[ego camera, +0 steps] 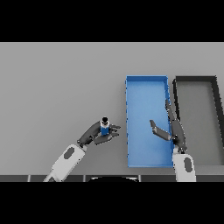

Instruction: Pick up the blue pipe and place it into the blue bin.

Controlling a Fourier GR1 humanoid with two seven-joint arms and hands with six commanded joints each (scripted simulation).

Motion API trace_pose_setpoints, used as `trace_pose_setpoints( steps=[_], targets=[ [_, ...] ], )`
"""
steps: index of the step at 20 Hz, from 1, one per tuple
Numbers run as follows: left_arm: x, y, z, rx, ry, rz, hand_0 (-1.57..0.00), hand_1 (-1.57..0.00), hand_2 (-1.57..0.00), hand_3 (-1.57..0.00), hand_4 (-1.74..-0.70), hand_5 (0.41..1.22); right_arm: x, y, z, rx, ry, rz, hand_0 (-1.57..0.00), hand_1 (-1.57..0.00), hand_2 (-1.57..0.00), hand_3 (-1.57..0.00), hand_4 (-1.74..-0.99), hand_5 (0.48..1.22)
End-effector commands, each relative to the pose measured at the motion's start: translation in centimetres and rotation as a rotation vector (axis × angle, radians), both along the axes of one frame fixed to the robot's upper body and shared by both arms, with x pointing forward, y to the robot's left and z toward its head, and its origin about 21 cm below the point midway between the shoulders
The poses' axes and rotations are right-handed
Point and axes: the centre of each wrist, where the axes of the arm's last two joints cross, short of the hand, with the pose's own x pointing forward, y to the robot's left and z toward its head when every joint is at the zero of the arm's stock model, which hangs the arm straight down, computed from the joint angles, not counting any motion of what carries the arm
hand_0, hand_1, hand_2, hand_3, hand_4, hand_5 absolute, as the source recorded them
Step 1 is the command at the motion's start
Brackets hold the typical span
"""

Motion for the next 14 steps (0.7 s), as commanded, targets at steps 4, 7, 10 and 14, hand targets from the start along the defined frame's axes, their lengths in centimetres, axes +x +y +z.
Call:
trace_pose_setpoints(
  steps=[4, 7, 10, 14],
  targets=[
    [0.4, -1.0, 1.6, -0.063, -0.068, -0.004, -1.49, -1.50, -1.51, -1.51, -1.47, 1.194, 0.4, -0.2, -0.2, 0.005, 0.024, -0.009, 0.00, 0.00, 0.00, 0.00, -1.225, 0.630],
    [0.7, -2.1, 3.9, -0.110, -0.120, -0.021, -1.53, -1.53, -1.54, -1.54, -1.47, 1.207, 0.5, -0.2, 0.2, -0.017, 0.005, -0.011, 0.00, 0.00, 0.00, 0.00, -1.220, 0.638],
    [1.2, -2.6, 5.9, -0.125, -0.147, -0.058, -1.55, -1.55, -1.56, -1.55, -1.47, 1.214, 0.1, 0.0, 0.0, -0.025, -0.002, -0.009, 0.00, 0.00, 0.00, 0.00, -1.194, 0.642],
    [1.1, -3.1, 7.6, -0.126, -0.172, -0.114, -1.56, -1.56, -1.56, -1.56, -1.47, 1.218, 0.2, -0.2, 0.1, -0.049, -0.004, -0.008, 0.00, 0.00, 0.00, 0.00, -1.161, 0.644]
  ],
)
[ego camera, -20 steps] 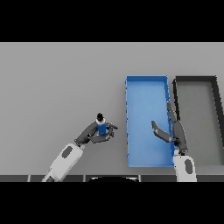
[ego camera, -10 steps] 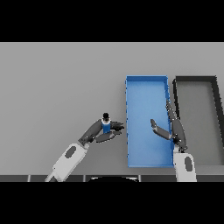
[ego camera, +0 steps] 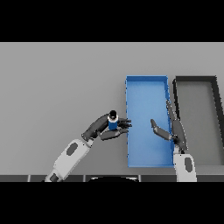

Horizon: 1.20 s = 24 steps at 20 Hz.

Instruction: Pick up the blue pipe and place it into the blue bin.

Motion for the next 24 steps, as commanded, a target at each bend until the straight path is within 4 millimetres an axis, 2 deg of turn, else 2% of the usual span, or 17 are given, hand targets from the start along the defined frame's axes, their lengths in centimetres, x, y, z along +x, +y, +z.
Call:
trace_pose_setpoints(
  steps=[1, 4, 7, 9, 12, 13, 15, 17, 19, 21, 24],
  targets=[
    [0.1, 0.0, 0.4, 0.005, 0.001, 0.001, -1.56, -1.56, -1.57, -1.57, -1.47, 1.219, 0.0, -0.2, 0.0, 0.001, 0.002, -0.004, 0.00, 0.00, 0.00, 0.00, -1.158, 0.643],
    [-0.3, -0.5, 0.5, 0.017, 0.005, -0.005, -1.57, -1.57, -1.57, -1.57, -1.47, 1.220, -0.4, -0.8, 0.0, -0.003, -0.010, -0.017, 0.00, 0.00, 0.00, 0.00, -1.145, 0.643],
    [-0.1, -0.6, 0.3, 0.027, 0.013, -0.003, -1.57, -1.57, -1.57, -1.57, -1.47, 1.220, -1.5, -0.5, 0.2, -0.007, -0.009, -0.043, 0.00, 0.00, 0.00, 0.00, -1.138, 0.643],
    [0.0, -0.5, 0.3, 0.035, 0.011, -0.007, -1.57, -1.57, -1.57, -1.57, -1.47, 1.220, -2.5, -0.1, 0.3, -0.008, -0.012, -0.064, 0.00, 0.00, 0.00, 0.00, -1.188, 0.643],
    [-0.1, -0.6, 0.2, 0.029, 0.013, -0.017, -1.57, -1.57, -1.57, -1.57, -1.47, 1.220, -2.9, -0.1, 1.1, -0.006, -0.008, -0.077, 0.00, 0.00, -0.02, 0.00, -1.187, 0.642],
    [-0.2, -0.4, -0.2, 0.028, 0.013, -0.022, -1.57, -1.57, -1.57, -1.57, -1.47, 1.221, -2.8, -0.3, 1.9, 0.063, -0.054, -0.027, 0.00, 0.00, -0.04, 0.00, -1.195, 0.648],
    [0.1, -0.7, 0.5, 0.024, 0.008, -0.022, -1.57, -1.57, -1.57, -1.57, -1.47, 1.221, -2.5, 0.0, 3.6, 0.208, -0.051, 0.108, 0.00, -0.02, -0.09, 0.00, -1.202, 0.624],
    [-0.2, -0.4, 0.5, 0.021, 0.012, -0.032, -1.57, -1.57, -1.57, -1.57, -1.47, 1.221, -1.9, -0.3, 6.2, 0.236, -0.025, 0.238, 0.00, -0.03, -0.12, 0.00, -1.215, 0.607],
    [-0.3, -0.7, 0.2, 0.032, 0.013, -0.033, -1.57, -1.57, -1.57, -1.57, -1.47, 1.221, -0.7, -0.4, 8.7, 0.237, -0.003, 0.356, 0.00, -0.02, -0.12, 0.00, -1.228, 0.588],
    [-0.2, -0.5, 0.4, 0.033, 0.013, -0.025, -1.57, -1.57, -1.57, -1.57, -1.47, 1.221, 0.4, 0.6, 11.2, 0.215, -0.001, 0.473, 0.00, -0.01, -0.11, 0.00, -1.247, 0.568],
    [-0.4, -0.5, 0.5, 0.039, 0.002, -0.024, -1.57, -1.57, -1.57, -1.57, -1.47, 1.221, 1.0, 2.3, 13.6, 0.132, -0.004, 0.586, 0.00, -0.01, -0.09, 0.00, -1.270, 0.558]
  ],
)
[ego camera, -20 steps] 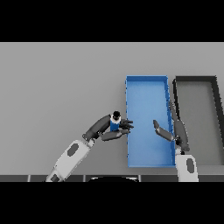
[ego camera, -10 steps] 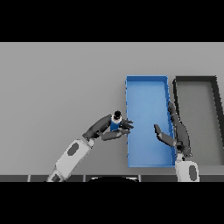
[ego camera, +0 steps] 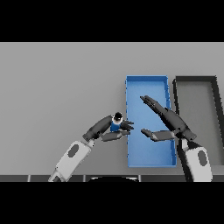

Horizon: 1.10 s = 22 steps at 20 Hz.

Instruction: Pick up the blue pipe and place it into the blue bin.

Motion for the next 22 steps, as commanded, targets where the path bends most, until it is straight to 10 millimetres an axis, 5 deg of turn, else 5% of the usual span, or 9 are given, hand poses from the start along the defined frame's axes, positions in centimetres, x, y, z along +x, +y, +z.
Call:
trace_pose_setpoints(
  steps=[1, 6, 18, 20, 22],
  targets=[
    [0.2, 0.1, 0.0, 0.004, 0.004, 0.005, -1.57, -1.57, -1.57, -1.57, -1.47, 1.221, 0.5, 0.5, 0.9, -0.033, -0.017, 0.030, 0.00, 0.00, -0.08, 0.00, -1.281, 0.558],
    [0.7, 0.3, -0.4, 0.005, -0.001, 0.000, -1.57, -1.57, -1.57, -1.57, -1.47, 1.221, 1.6, 4.0, 2.0, -0.077, -0.038, 0.185, 0.00, 0.00, -0.04, 0.00, -1.300, 0.560],
    [1.0, 0.3, 0.0, 0.011, 0.007, -0.013, -1.57, -1.57, -1.57, -1.57, -1.47, 1.221, 5.0, 10.0, 4.3, -0.183, -0.055, 0.362, -0.03, -0.06, -0.11, -0.01, -1.192, 0.507],
    [1.3, 0.2, 0.0, 0.034, 0.027, -0.009, -1.57, -1.57, -1.57, -1.57, -1.46, 1.221, 5.7, 10.9, 4.3, -0.210, -0.049, 0.382, -0.17, -0.22, -0.26, -0.13, -1.233, 0.487],
    [1.5, 0.4, -0.1, 0.050, 0.049, -0.007, -1.57, -1.57, -1.57, -1.57, -1.56, 1.221, 5.6, 11.6, 4.5, -0.197, -0.057, 0.423, -0.51, -0.53, -0.54, -0.40, -1.331, 0.489]
  ],
)
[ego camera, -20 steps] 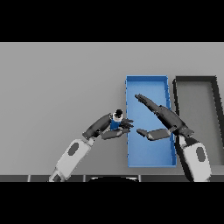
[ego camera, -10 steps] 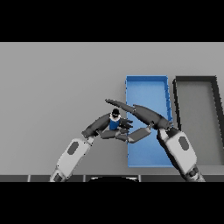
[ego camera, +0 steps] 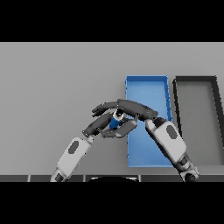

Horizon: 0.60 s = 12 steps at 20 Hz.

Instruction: Pick up the blue pipe and place it into the blue bin.

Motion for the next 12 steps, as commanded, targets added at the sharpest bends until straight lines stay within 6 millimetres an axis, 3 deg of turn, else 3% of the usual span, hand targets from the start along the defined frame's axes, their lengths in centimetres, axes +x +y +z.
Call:
trace_pose_setpoints(
  steps=[1, 3, 5, 8, 12],
  targets=[
    [-0.3, -0.1, 0.1, 0.013, -0.007, -0.004, -1.57, -1.57, -1.57, -1.57, -1.59, 1.221, 0.1, -0.1, -0.3, 0.004, 0.001, 0.006, -0.70, -0.70, -0.74, -0.60, -1.406, 0.500],
    [-0.3, 0.0, 0.1, 0.030, -0.007, 0.020, -1.57, -1.57, -1.57, -1.57, -1.64, 1.221, 0.0, 0.7, -0.5, 0.015, 0.006, 0.015, -1.01, -1.02, -1.04, -0.87, -1.514, 0.550],
    [-0.4, -0.3, 0.3, -0.031, -0.002, 0.002, -1.57, -1.57, -1.57, -1.52, -1.68, 1.221, -0.4, 1.1, -0.5, 0.043, 0.034, 0.027, -1.22, -1.22, -1.23, -1.02, -1.581, 0.650],
    [-0.4, -0.1, 0.0, -0.069, 0.010, -0.012, -1.57, -1.57, -1.57, -1.49, -1.71, 1.221, -0.5, 1.4, -0.7, 0.067, 0.043, 0.039, -1.39, -1.39, -1.40, -1.25, -1.648, 0.929],
    [-0.6, -0.1, 0.3, -0.058, 0.013, -0.009, -1.57, -1.57, -1.57, -1.44, -1.73, 1.221, -0.9, 1.3, -1.1, 0.096, 0.001, 0.055, -1.50, -1.50, -1.50, -1.43, -1.702, 1.101]
  ],
)
